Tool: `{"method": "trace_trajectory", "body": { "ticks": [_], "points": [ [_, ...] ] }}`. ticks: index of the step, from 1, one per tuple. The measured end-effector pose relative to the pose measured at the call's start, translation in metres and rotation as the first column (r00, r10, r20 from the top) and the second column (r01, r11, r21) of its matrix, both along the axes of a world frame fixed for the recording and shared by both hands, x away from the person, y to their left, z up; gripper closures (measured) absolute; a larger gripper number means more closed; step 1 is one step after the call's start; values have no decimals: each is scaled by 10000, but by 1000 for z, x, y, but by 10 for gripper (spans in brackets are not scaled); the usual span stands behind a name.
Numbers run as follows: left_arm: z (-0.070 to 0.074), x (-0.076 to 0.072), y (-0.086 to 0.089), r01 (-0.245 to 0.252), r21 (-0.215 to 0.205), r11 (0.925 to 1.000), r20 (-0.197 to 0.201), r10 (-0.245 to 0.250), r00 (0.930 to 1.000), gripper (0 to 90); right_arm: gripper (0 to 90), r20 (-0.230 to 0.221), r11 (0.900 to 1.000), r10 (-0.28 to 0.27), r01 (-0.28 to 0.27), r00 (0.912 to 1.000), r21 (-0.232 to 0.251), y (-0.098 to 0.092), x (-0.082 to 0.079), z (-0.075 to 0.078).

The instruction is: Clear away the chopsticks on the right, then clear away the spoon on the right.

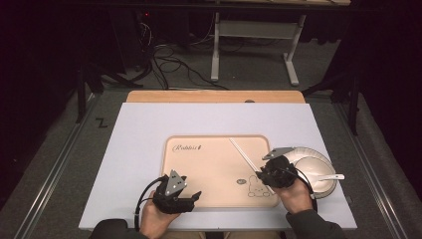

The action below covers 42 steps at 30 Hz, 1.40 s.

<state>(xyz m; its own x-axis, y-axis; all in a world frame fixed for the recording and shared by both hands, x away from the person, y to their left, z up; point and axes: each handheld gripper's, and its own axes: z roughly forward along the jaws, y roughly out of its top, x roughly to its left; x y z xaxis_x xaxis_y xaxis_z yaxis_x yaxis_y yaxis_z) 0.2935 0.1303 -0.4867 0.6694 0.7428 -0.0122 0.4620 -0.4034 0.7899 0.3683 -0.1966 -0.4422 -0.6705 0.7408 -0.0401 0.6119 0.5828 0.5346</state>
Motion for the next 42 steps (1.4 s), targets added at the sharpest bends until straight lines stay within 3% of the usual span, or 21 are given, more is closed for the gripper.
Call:
{"method": "trace_trajectory", "body": {
  "ticks": [10,19,24,28,29,36,42],
  "points": [
    [0,0,1,-10,-21,10000,-24,10,10000,303,657,303,9999,-9,5,9995,131,-20,-14,22],
    [0,0,1,8,-33,10000,-40,-8,10000,303,614,402,9986,-422,409,9983,334,-46,-17,28],
    [0,1,0,55,28,10000,-90,-55,9999,303,616,424,9998,-166,172,9990,-142,-55,-18,29],
    [0,0,-1,-25,102,9999,-16,25,10000,304,615,622,9997,-76,91,9980,-239,-67,-21,29],
    [0,0,-1,-53,83,10000,-11,53,10000,303,616,601,9999,-95,99,9981,-61,-71,-22,29],
    [-1,1,0,-120,74,9999,-57,121,9999,303,616,684,9968,-722,743,9950,-278,-98,-18,32],
    [0,0,-1,-202,143,9997,120,200,9997,307,612,897,9936,-864,924,9922,-651,-111,-14,36]
  ]
}}
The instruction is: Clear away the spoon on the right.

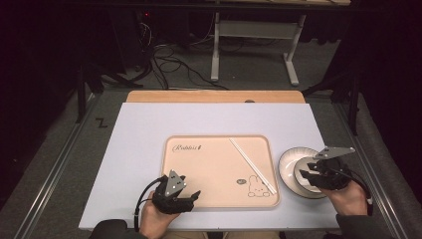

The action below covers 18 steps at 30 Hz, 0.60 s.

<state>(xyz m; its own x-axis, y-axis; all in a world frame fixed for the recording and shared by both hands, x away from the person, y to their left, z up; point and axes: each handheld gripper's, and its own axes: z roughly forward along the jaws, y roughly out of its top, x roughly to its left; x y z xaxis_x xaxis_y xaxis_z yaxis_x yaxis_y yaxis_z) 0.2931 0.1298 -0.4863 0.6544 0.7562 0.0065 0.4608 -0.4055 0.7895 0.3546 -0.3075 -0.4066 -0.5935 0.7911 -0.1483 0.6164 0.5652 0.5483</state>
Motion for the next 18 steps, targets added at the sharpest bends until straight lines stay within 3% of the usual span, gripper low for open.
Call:
{"method": "trace_trajectory", "body": {
  "ticks": [2,10,18],
  "points": [
    [0,0,-3,42,82,10000,43,-43,10000,307,606,59,9998,82,-81,9999,-174,-3,0,1],
    [-2,-1,-5,62,288,9996,50,-63,10000,307,601,-450,9956,288,-327,9986,-876,-10,8,0],
    [-2,-1,-4,-37,343,9994,46,35,10000,307,586,-906,9854,57,-210,9959,-1692,-22,11,-6]
  ]
}}
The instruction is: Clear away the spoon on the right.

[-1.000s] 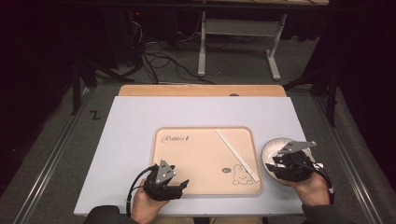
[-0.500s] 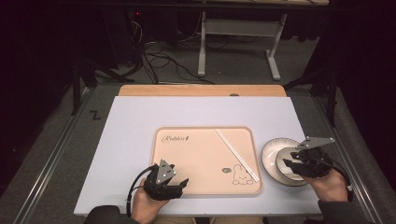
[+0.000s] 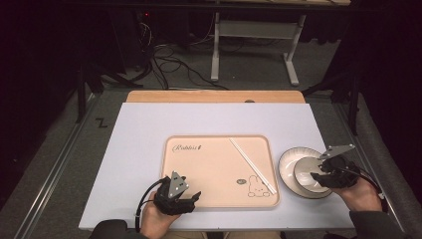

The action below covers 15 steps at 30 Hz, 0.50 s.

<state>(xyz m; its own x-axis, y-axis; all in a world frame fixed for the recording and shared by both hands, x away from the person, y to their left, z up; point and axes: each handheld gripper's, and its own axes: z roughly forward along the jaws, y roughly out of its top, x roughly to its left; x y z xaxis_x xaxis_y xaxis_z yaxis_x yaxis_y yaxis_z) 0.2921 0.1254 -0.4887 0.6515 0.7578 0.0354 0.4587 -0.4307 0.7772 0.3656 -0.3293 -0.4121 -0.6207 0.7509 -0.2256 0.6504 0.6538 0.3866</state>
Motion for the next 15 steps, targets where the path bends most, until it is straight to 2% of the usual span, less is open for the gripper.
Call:
{"method": "trace_trajectory", "body": {
  "ticks": [5,10,12,15],
  "points": [
    [-1,0,-1,66,-45,10000,-80,-67,9999,307,563,-438,10000,45,-43,9990,33,-5,5,-6],
    [-1,1,0,135,-277,9995,-182,-140,9997,308,548,-762,9991,200,-228,9969,-360,3,8,-8],
    [-1,1,0,170,-239,9996,-186,-174,9997,308,545,-815,9966,385,-442,9959,-693,4,9,-10],
    [-1,0,-1,156,-161,9997,-125,-158,9998,308,526,-1096,9939,352,-462,9933,-998,6,11,-14]
  ]
}}
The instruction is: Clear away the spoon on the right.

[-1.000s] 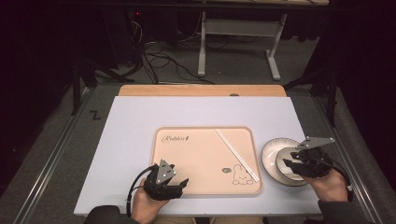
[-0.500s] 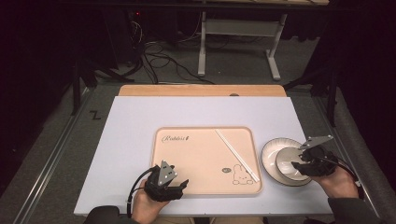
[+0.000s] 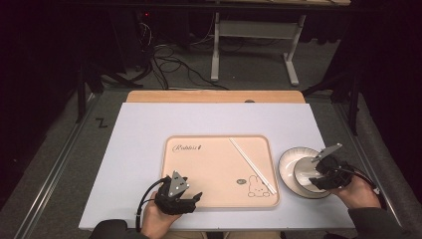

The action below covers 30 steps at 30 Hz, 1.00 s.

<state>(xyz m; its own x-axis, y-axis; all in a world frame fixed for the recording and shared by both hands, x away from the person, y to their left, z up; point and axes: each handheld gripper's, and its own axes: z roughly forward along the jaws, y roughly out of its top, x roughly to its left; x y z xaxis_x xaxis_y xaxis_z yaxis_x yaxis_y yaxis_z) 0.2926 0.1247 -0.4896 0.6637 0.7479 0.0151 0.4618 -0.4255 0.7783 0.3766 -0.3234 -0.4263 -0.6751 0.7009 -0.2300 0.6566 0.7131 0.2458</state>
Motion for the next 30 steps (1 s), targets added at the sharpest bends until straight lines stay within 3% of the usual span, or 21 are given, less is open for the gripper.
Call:
{"method": "trace_trajectory", "body": {
  "ticks": [6,9,13,17,21,24,30],
  "points": [
    [1,-1,1,-295,50,9996,87,295,9995,307,546,-187,10000,-67,67,9998,-5,0,5,-3],
    [2,-5,2,-340,-30,9994,182,341,9993,309,630,-198,10000,-81,82,9998,26,2,8,-4],
    [3,-6,3,-357,-59,9993,181,358,9992,311,670,-397,10000,23,-23,9992,-17,6,10,-10],
    [2,-5,2,-332,-66,9994,166,333,9993,311,621,-475,10000,-11,14,9989,62,7,14,-9],
    [2,-5,2,-315,-39,9995,159,316,9994,311,559,-322,9977,-97,119,9994,669,1,11,6],
    [2,-6,1,-360,-1,9994,206,360,9991,309,539,-216,9986,-132,143,9997,518,-6,5,12],
    [2,-5,2,-455,-66,9989,266,456,9986,308,538,-379,9995,41,-29,9993,312,-12,1,6]
  ]
}}
